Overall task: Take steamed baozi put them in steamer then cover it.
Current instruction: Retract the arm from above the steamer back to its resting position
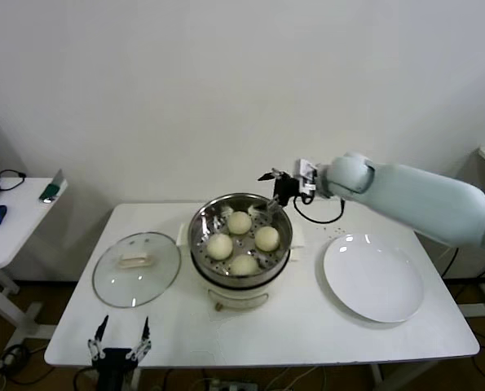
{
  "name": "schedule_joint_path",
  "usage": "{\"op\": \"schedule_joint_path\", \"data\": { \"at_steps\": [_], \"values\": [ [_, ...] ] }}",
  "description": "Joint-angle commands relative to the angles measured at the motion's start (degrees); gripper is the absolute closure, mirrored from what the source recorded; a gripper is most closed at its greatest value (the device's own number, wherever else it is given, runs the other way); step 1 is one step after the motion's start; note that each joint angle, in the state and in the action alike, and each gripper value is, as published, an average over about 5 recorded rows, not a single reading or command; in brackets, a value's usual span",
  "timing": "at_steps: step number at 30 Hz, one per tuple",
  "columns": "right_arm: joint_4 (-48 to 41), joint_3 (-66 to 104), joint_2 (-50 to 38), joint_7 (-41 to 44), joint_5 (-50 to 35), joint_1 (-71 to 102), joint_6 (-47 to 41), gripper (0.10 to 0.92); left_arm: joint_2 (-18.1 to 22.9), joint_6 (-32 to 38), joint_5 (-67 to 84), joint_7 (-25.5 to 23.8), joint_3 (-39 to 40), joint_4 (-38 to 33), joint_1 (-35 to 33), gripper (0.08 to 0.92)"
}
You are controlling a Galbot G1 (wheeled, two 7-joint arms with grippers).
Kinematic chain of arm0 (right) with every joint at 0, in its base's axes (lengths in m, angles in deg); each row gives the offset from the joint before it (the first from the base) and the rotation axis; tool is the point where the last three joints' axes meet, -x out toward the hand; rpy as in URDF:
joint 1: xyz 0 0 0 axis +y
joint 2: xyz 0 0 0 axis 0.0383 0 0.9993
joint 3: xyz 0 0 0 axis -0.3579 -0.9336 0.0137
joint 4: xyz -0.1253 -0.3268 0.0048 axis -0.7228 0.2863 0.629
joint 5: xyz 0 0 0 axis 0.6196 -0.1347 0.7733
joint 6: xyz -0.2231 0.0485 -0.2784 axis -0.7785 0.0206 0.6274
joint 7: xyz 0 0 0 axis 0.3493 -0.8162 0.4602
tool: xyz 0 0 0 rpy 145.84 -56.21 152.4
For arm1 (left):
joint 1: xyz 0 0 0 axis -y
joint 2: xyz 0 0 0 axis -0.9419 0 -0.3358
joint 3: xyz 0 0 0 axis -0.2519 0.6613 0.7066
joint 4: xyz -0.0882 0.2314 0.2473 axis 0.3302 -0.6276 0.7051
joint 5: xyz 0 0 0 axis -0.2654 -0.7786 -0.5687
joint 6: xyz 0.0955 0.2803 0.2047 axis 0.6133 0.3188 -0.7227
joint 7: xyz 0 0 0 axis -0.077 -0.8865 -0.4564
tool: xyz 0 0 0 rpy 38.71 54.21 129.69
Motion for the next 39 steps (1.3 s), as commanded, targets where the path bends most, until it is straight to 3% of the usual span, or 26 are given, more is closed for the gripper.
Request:
{"op": "schedule_joint_path", "data": {
  "at_steps": [1,7,17,23,29,39],
  "values": [
    [6.10,31.71,-13.96,-13.30,2.32,30.21,12.72,0.203,0.10,-1.14,-4.48,1.53,-0.31,-1.30,1.56,0.177],
    [10.24,51.44,-15.39,-16.43,4.58,49.61,14.62,0.203,-0.12,-2.39,-7.96,2.66,-0.32,-1.73,3.17,0.177],
    [14.93,76.60,-8.79,-19.43,10.65,76.54,15.33,0.203,-0.98,-3.12,-21.67,3.69,-1.23,-2.66,4.96,0.177],
    [17.43,86.20,-0.47,-19.71,13.47,86.06,12.29,0.203,-2.65,-4.82,-41.80,3.78,-3.51,-2.66,6.41,0.177],
    [20.09,92.80,4.99,-18.28,14.15,92.12,8.82,0.203,-7.34,-10.65,-64.26,1.27,-2.01,-3.34,7.87,0.177],
    [19.96,97.62,8.78,-17.95,14.58,95.18,8.01,0.203,-11.25,-12.49,-76.80,1.61,2.55,7.07,15.99,0.177]
  ]
}}
